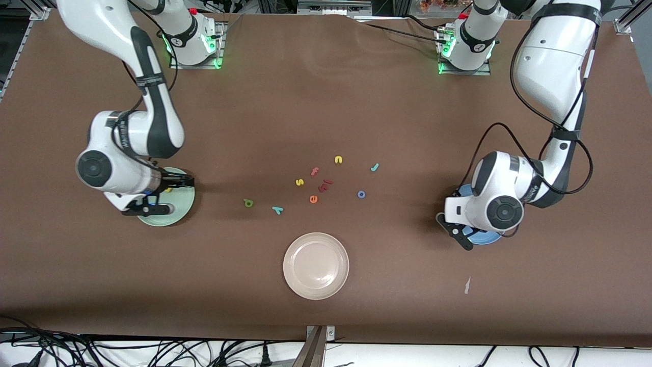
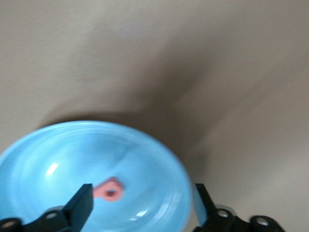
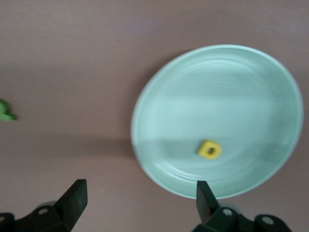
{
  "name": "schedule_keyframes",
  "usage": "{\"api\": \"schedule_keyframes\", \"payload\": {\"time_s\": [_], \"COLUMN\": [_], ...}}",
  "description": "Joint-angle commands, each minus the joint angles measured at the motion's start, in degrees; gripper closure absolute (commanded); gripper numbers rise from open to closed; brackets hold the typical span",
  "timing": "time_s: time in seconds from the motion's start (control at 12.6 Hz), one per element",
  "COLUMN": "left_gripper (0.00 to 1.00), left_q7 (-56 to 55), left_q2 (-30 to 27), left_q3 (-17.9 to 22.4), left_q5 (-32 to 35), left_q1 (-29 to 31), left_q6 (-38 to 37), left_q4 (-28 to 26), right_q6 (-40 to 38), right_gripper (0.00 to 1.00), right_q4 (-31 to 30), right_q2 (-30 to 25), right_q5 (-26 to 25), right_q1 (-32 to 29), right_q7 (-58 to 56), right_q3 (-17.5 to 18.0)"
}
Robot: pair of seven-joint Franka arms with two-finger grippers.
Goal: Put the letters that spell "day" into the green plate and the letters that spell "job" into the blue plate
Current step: 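Drop the yellow d on the green plate while the left drops pink p, then grasp the green d with the right gripper while the left grasps blue o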
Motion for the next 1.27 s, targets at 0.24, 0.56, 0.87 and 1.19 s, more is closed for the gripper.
{"api": "schedule_keyframes", "payload": {"time_s": [0.24,0.56,0.87,1.19], "left_gripper": [0.0,0.0,0.04,0.17], "left_q7": [-37.9,-46.3,-49.4,-54.6], "left_q2": [-0.7,-0.3,2.2,3.2], "left_q3": [-7.9,-8.0,-7.5,-7.6], "left_q5": [-3.7,-8.5,-6.3,3.4], "left_q1": [-4.4,-8.3,-12.3,-13.9], "left_q6": [-1.4,9.1,17.1,17.1], "left_q4": [-0.3,-0.4,-0.6,-1.0], "right_q6": [5.5,12.1,15.0,15.9], "right_gripper": [0.0,0.0,0.0,0.01], "right_q4": [5.0,5.1,6.0,7.0], "right_q2": [4.8,8.3,11.6,13.4], "right_q5": [6.5,6.9,6.3,6.5], "right_q1": [3.1,6.7,8.0,7.9], "right_q7": [13.0,14.1,12.9,12.4], "right_q3": [5.2,5.5,5.5,6.3]}}
